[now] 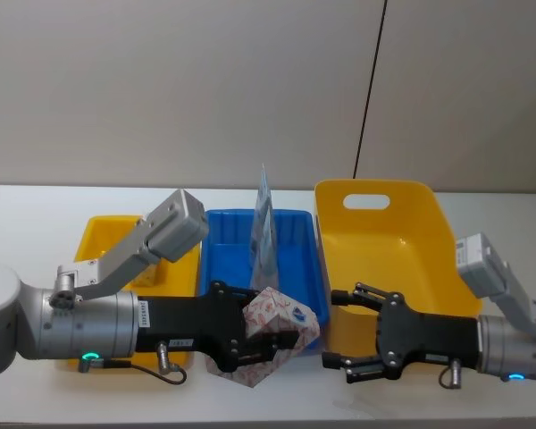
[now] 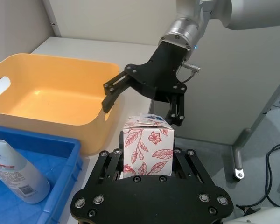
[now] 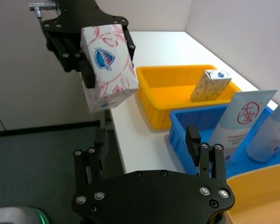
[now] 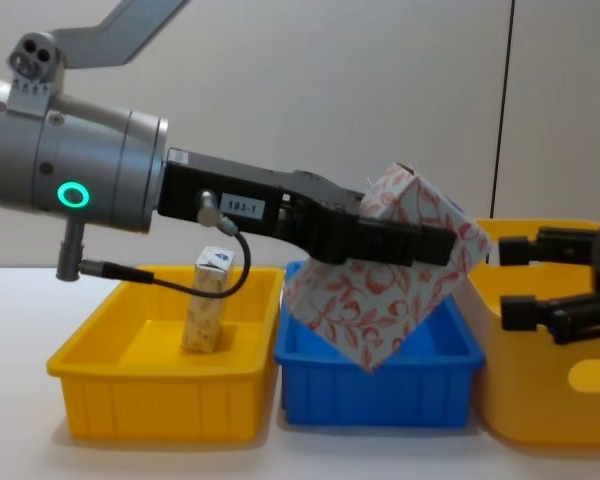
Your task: Bimanual collaborative sorting of washing and personal care products
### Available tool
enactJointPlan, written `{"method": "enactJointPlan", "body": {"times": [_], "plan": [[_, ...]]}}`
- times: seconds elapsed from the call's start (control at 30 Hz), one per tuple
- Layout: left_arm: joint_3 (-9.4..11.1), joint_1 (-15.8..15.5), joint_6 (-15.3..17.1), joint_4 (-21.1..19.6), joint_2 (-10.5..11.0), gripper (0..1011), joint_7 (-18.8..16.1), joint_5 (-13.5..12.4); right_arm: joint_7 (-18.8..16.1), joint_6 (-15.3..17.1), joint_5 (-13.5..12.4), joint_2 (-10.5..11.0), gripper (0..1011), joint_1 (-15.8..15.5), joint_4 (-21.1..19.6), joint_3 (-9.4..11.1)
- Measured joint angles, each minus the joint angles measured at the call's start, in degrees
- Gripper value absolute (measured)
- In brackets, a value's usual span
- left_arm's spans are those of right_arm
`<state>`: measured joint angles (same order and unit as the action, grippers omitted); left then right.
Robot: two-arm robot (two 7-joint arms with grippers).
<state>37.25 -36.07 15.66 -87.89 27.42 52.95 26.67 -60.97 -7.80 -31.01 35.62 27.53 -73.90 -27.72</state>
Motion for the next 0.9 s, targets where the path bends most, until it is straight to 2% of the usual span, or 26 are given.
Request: {"method": "enactJointPlan", "body": {"times": [0.2, 0.4, 0.9], "plan": [[0.4, -0.4, -0.6, 0.8, -0.4, 396, 0.0, 0.1, -1.2, 0.0, -0.5, 1.9, 1000, -0.5, -0.5, 0.1], [0.7, -0.7, -1.2, 1.3, -0.6, 398, -0.2, 0.2, -1.6, 0.2, -1.1, 2.8, 1000, -1.0, -1.1, 0.0], [0.3, 0.4, -2.8, 0.0, -0.1, 396, -2.5, 0.9, -1.1, 1.6, -2.9, 2.0, 1000, -1.4, -1.9, -0.9]]}}
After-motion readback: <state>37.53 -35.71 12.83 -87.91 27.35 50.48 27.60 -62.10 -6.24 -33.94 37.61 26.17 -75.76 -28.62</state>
